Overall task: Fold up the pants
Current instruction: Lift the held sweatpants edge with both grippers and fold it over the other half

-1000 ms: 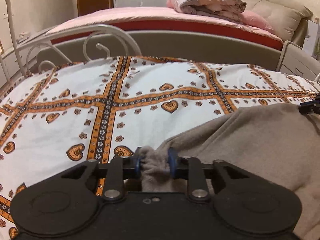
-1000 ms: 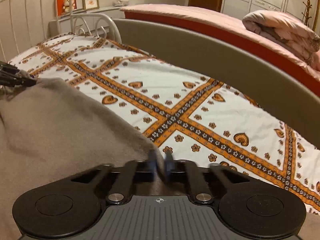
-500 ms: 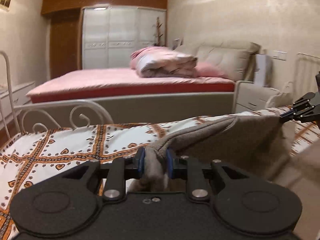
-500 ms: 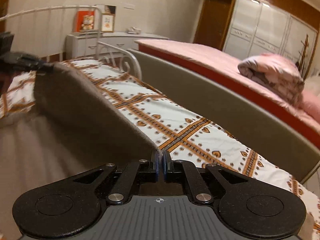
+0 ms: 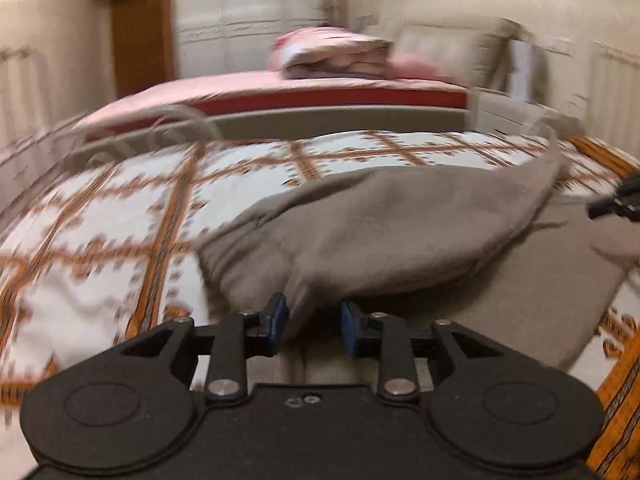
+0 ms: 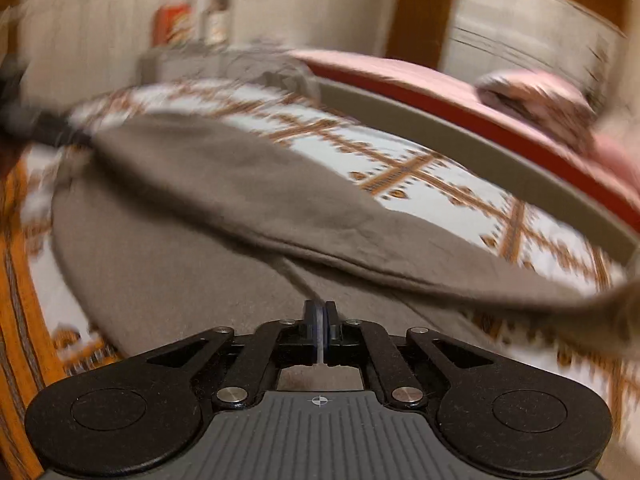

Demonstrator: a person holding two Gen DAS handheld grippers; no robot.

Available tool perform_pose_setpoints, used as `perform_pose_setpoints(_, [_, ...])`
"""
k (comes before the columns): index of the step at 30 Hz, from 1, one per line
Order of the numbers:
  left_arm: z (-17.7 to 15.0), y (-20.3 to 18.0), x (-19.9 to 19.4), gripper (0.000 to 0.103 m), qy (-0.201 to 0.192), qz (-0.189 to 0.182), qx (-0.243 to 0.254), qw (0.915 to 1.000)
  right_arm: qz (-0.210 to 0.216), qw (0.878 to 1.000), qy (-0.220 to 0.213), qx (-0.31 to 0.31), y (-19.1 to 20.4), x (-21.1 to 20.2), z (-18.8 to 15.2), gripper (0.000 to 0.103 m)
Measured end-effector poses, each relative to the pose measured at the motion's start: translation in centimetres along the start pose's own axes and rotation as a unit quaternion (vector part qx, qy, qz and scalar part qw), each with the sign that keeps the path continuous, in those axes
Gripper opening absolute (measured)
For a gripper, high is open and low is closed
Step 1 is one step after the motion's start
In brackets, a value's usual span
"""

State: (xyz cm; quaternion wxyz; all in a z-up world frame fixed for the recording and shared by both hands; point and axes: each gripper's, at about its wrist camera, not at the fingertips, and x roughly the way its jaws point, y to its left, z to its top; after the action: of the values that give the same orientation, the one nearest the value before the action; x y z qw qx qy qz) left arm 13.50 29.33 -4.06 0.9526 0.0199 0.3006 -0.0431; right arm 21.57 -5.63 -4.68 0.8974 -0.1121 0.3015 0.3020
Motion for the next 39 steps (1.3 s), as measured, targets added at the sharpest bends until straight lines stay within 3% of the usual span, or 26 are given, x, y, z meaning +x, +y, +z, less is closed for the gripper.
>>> perform_pose_setpoints(1, [-0.1,0.1,-0.5,0.036,0.001,0.016,-0.024,0.9996,-0.001,1.0,-0.001,0.022,-0.4,-0.2,0.0,0.001])
perform_pose_setpoints(3, [-0.2,0.4,-1.3,0.046,-0.004,0.042,-0.071,0.9966,-0.01,0.998,-0.01,0.053,-1.3,-0.7,0.3,0.002])
perform_pose_setpoints(7, [0.1,0.6,-3.1,0.045,-0.019,0.04,-0.173,0.9839,-0.012,0.993,-0.027,0.117,-3.2,-1.2,0.9,0.002])
perform_pose_setpoints(10, [0.2,0.5,-3.2,0.044,-0.023,0.0,-0.255,0.9668,-0.02,0.987,-0.034,0.153,-4.1,-1.5,1.1,0.007])
perform_pose_setpoints(11, [0.2,0.5,-2.9,0.044,-0.023,-0.018,-0.282,0.959,-0.022,0.985,-0.037,0.166,-4.3,-1.6,1.0,0.02])
perform_pose_setpoints(12, [0.1,0.7,-2.3,0.043,-0.021,-0.036,-0.311,0.9494,-0.024,0.982,-0.04,0.182,-4.5,-1.5,0.9,0.05])
perform_pose_setpoints(13, [-0.2,1.1,-1.6,0.042,-0.02,-0.058,-0.346,0.936,-0.027,0.979,-0.045,0.197,-4.8,-1.6,0.8,0.063])
perform_pose_setpoints(14, [-0.5,1.5,-0.9,0.041,-0.017,-0.073,-0.377,0.9232,-0.027,0.976,-0.054,0.211,-5.0,-1.7,0.5,0.068])
perform_pose_setpoints(15, [-0.7,2.0,0.0,0.04,-0.013,-0.083,-0.402,0.9117,-0.018,0.972,-0.059,0.228,-5.4,-1.6,0.4,0.067])
perform_pose_setpoints(16, [-0.9,2.4,0.5,0.039,-0.013,-0.085,-0.416,0.9052,-0.011,0.967,-0.055,0.249,-5.8,-1.2,0.3,0.067])
perform_pose_setpoints(19, [-1.6,3.9,2.4,0.036,-0.018,-0.089,-0.467,0.8795,0.019,0.941,-0.052,0.334,-7.8,0.5,-0.1,0.064])
perform_pose_setpoints(21, [-2.0,4.6,3.3,0.036,-0.024,-0.089,-0.484,0.8702,0.04,0.919,-0.049,0.389,-9.1,2.1,-0.3,0.06])
perform_pose_setpoints(26, [-2.1,5.6,4.5,0.03,-0.04,-0.088,-0.495,0.8634,0.065,0.879,-0.05,0.469,-11.6,5.0,-0.8,0.053])
perform_pose_setpoints(28, [-2.1,5.9,4.9,0.018,-0.041,-0.081,-0.496,0.8634,0.073,0.869,-0.052,0.487,-12.4,5.9,-1.0,0.043])
perform_pose_setpoints(30, [-2.1,6.0,5.3,0.015,-0.039,-0.075,-0.491,0.8668,0.074,0.861,-0.051,0.501,-13.1,6.7,-1.0,0.02])
perform_pose_setpoints(32, [-2.1,6.0,5.3,0.013,-0.038,-0.071,-0.484,0.8716,0.071,0.856,-0.042,0.511,-13.5,7.2,-1.1,0.012])
perform_pose_setpoints(34, [-1.9,6.1,5.3,0.011,-0.046,-0.072,-0.474,0.8766,0.067,0.862,-0.047,0.501,-13.6,6.9,-1.0,0.006])
perform_pose_setpoints(36, [-1.6,6.3,4.9,0.01,-0.058,-0.086,-0.468,0.8774,0.059,0.878,-0.057,0.471,-13.2,5.8,-0.3,0.005])
perform_pose_setpoints(39, [-0.7,6.4,3.5,0.01,-0.069,-0.11,-0.446,0.8856,0.053,0.898,-0.086,0.428,-12.1,2.5,0.7,0.005])
